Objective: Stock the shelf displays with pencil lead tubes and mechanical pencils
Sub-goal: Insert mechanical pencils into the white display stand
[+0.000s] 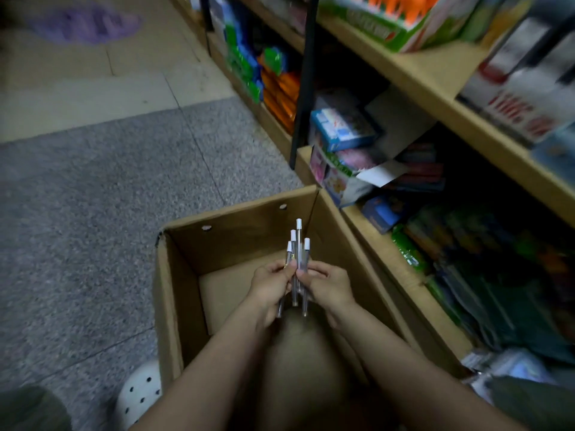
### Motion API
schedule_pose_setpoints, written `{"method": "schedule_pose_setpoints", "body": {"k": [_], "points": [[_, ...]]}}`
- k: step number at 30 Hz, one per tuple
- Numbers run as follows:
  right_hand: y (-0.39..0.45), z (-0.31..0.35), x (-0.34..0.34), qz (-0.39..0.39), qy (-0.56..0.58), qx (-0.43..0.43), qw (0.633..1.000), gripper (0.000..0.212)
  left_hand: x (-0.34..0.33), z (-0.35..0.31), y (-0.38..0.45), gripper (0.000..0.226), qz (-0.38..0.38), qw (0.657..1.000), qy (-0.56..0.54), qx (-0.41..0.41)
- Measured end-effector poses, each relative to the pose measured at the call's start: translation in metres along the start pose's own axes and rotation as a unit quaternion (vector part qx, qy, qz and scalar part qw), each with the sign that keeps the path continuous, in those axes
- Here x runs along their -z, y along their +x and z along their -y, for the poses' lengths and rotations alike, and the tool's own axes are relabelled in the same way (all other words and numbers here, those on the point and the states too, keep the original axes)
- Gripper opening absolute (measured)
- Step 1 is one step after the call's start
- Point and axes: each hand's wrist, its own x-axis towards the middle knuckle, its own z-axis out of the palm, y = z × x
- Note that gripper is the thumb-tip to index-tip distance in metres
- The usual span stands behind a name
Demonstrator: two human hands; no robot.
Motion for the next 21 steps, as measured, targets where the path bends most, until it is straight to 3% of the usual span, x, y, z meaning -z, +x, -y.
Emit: {"method": "schedule_pose_setpoints", "body": {"k": [3, 10, 15, 21], "points": [[-0.036, 0.036, 0.017, -0.006, 0.037, 0.064, 0.997, 0.021, -0.018, -0.037, -0.039, 0.016, 0.063, 0.996, 0.014, -0.054], [-0.131, 0.119, 0.072, -0.078, -0.02, 0.23, 0.97, 0.023, -0.087, -0.101, -0.13, 0.025, 0.166, 0.97, 0.028, -0.173], [-0.193, 0.162, 0.121, -0.127, -0.083, 0.292, 0.944, 0.032, -0.134, -0.125, -0.189, 0.022, 0.251, 0.952, -0.065, -0.161], [-0.245, 0.185, 0.178, -0.159, -0.01, 0.312, 0.937, 0.037, -0.186, -0.136, -0.242, 0.03, 0.37, 0.913, -0.04, -0.167]]}}
